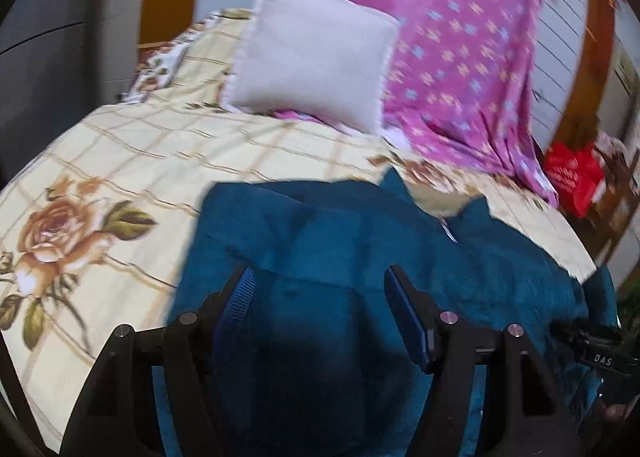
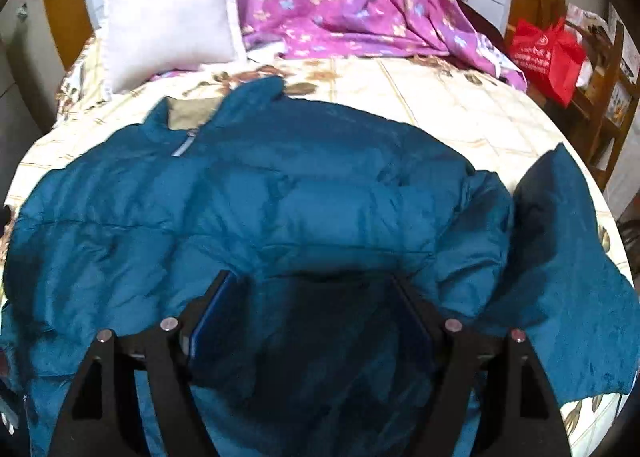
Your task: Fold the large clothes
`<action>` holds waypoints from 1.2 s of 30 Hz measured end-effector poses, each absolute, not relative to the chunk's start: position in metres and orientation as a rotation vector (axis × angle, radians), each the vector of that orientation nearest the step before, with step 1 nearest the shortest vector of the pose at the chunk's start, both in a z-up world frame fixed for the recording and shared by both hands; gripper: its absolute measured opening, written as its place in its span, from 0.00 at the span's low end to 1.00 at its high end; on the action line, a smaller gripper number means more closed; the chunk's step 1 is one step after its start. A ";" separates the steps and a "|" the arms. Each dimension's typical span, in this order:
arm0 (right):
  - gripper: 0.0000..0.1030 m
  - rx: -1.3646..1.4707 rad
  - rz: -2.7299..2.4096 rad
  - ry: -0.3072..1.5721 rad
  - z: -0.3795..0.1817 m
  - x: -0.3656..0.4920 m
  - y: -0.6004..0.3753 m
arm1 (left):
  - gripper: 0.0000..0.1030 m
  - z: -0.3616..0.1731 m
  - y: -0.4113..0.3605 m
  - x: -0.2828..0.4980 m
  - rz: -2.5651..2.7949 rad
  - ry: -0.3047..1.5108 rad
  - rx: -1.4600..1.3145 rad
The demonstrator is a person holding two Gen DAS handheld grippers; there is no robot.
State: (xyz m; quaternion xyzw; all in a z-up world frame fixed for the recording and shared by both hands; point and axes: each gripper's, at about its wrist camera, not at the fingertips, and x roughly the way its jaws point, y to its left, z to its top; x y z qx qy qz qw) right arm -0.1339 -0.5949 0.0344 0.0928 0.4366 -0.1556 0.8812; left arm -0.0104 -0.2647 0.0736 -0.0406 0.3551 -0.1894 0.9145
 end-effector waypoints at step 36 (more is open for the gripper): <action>0.93 0.189 -0.362 0.948 0.007 -0.173 -0.607 | 0.58 0.042 -0.302 -0.041 -0.412 0.836 0.025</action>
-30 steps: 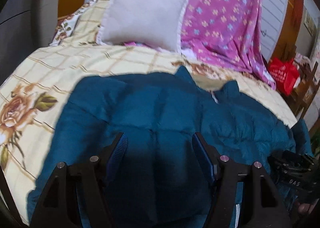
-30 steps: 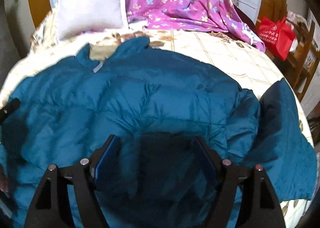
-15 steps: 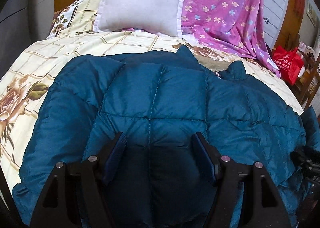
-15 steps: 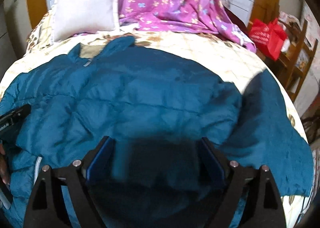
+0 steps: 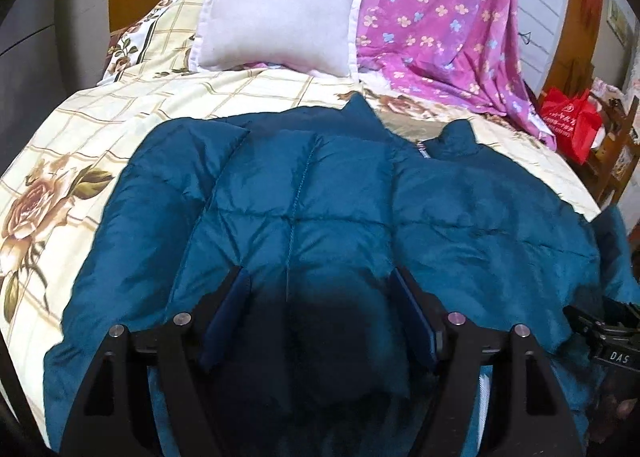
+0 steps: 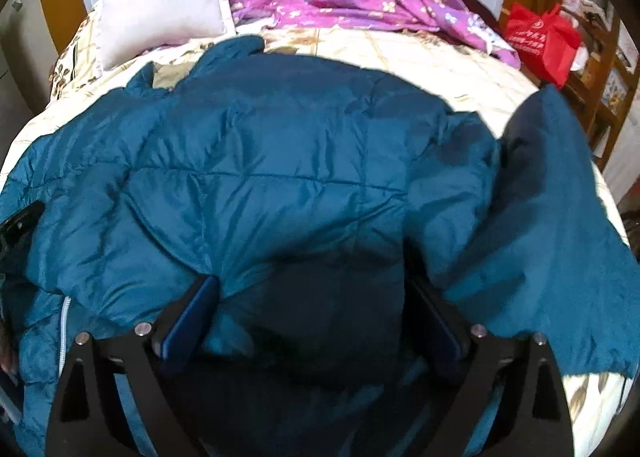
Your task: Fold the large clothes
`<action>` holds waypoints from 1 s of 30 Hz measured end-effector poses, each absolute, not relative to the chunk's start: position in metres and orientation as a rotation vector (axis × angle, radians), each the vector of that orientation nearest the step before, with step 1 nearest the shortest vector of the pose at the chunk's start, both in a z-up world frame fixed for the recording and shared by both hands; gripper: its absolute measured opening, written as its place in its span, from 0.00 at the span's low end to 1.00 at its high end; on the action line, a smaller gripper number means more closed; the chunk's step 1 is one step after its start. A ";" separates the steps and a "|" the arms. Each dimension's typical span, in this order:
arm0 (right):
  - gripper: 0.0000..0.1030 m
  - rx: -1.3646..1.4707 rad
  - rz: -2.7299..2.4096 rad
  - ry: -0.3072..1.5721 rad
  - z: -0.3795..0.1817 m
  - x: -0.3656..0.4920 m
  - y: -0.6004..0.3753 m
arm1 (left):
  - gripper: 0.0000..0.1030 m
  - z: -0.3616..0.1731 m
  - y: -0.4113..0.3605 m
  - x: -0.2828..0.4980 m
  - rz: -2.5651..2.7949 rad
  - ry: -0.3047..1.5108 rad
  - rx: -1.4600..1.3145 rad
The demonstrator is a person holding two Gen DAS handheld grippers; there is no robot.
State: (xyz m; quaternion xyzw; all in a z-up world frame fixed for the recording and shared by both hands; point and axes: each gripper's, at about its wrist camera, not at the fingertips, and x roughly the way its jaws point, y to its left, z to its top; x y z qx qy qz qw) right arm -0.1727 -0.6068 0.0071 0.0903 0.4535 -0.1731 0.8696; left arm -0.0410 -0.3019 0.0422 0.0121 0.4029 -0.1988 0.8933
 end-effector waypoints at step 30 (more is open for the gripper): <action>0.93 0.184 -0.420 0.865 0.051 -0.270 -0.594 | 0.58 0.081 -0.328 -0.145 -0.606 0.821 0.036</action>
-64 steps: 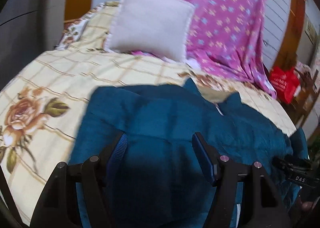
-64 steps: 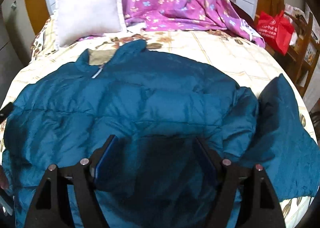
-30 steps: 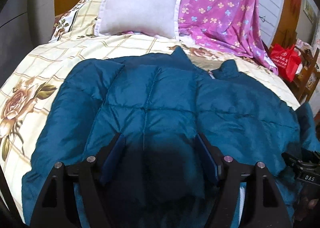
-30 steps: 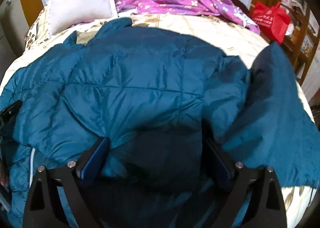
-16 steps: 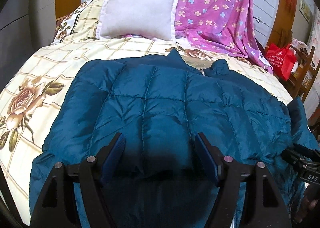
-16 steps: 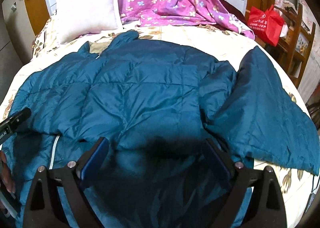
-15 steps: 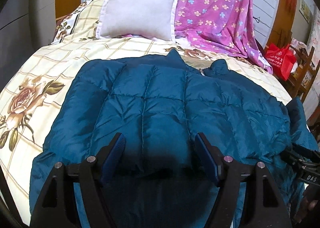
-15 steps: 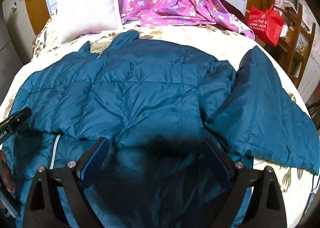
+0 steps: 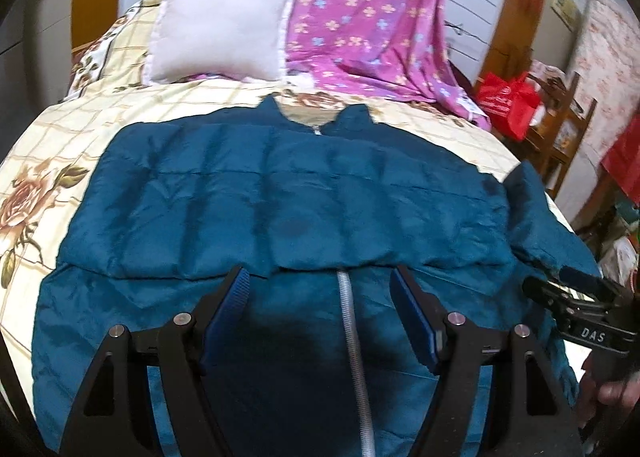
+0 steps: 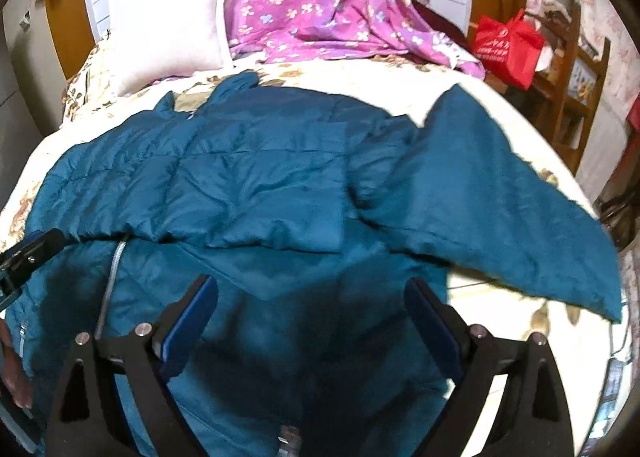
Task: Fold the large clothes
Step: 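Move the right gripper to the other outstretched sleeve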
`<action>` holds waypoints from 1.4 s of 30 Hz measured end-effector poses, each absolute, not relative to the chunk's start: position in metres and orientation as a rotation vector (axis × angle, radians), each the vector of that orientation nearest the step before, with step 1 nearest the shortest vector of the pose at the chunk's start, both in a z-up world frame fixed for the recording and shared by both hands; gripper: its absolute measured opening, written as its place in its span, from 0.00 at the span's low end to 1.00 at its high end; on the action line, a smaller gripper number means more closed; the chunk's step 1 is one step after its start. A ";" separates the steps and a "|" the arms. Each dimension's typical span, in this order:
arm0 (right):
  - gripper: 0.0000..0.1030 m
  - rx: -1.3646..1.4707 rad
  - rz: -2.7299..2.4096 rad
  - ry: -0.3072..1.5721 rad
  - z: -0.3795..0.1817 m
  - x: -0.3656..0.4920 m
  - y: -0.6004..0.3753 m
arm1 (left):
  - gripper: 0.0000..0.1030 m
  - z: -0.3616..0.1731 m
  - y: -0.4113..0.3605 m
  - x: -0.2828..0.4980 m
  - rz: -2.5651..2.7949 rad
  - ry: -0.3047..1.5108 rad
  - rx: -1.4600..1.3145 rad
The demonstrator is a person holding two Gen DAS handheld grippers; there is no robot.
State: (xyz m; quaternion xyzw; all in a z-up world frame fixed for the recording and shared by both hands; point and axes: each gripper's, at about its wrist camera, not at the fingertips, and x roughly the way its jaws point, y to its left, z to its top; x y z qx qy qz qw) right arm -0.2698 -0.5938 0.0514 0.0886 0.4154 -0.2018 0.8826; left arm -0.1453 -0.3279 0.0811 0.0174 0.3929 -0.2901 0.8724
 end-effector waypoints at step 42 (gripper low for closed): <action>0.93 0.550 -0.965 0.754 0.053 -0.453 -0.923 | 0.58 0.053 -0.315 -0.132 -0.570 0.895 -0.077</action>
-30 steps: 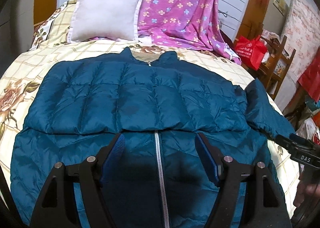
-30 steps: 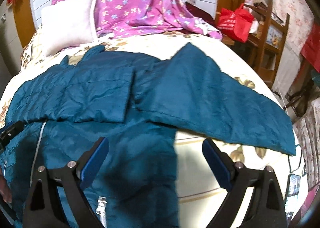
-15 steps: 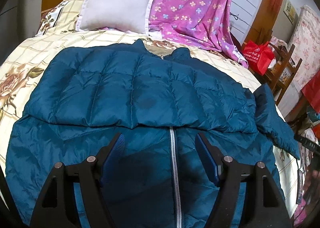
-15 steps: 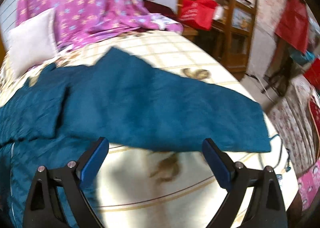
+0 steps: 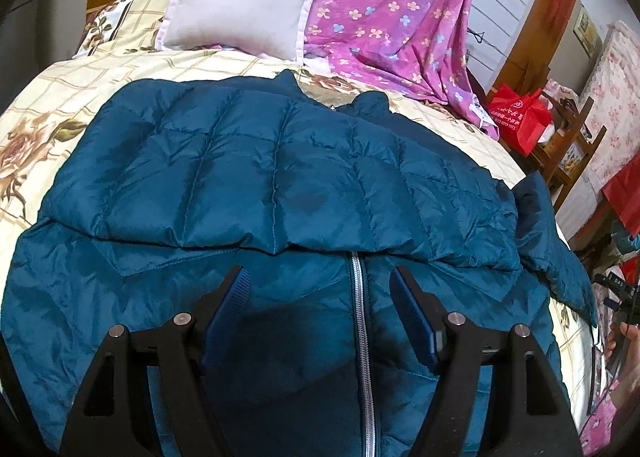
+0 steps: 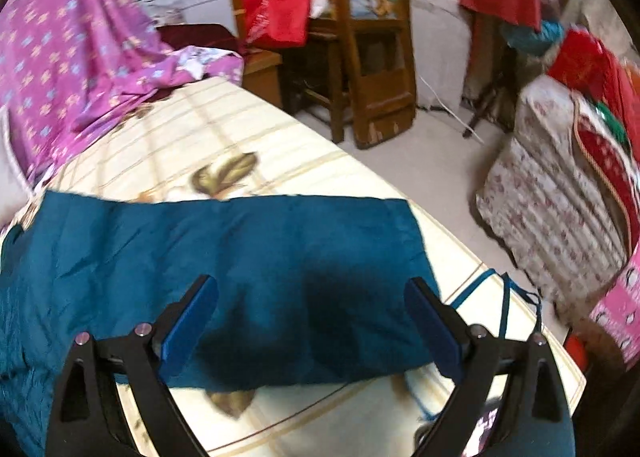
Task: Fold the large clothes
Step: 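Move the right gripper to the other outstretched sleeve, then grasp the sleeve with the right gripper and lift it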
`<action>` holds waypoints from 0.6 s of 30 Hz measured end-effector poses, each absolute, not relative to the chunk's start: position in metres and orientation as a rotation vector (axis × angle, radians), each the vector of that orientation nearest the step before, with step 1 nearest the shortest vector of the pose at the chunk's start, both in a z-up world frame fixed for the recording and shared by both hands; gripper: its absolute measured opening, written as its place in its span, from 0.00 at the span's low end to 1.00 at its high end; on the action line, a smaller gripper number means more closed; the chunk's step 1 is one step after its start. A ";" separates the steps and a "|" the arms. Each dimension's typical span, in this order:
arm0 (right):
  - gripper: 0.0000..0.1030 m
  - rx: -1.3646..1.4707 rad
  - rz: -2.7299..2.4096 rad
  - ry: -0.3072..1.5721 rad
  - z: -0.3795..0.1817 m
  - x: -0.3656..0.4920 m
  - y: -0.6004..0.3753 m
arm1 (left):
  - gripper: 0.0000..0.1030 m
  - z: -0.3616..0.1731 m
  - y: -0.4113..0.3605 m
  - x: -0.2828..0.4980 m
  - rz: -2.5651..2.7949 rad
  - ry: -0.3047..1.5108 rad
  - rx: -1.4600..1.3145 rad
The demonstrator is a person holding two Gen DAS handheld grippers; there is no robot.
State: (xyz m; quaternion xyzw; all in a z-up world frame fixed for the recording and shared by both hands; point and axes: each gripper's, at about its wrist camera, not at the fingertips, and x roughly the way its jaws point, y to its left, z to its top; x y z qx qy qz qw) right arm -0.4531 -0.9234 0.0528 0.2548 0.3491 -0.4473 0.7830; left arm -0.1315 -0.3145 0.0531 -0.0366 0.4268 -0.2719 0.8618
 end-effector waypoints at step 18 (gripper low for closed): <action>0.85 0.618 -0.950 0.809 0.014 -0.450 -0.966 | 0.58 0.054 -0.310 -0.129 -0.562 0.894 -0.068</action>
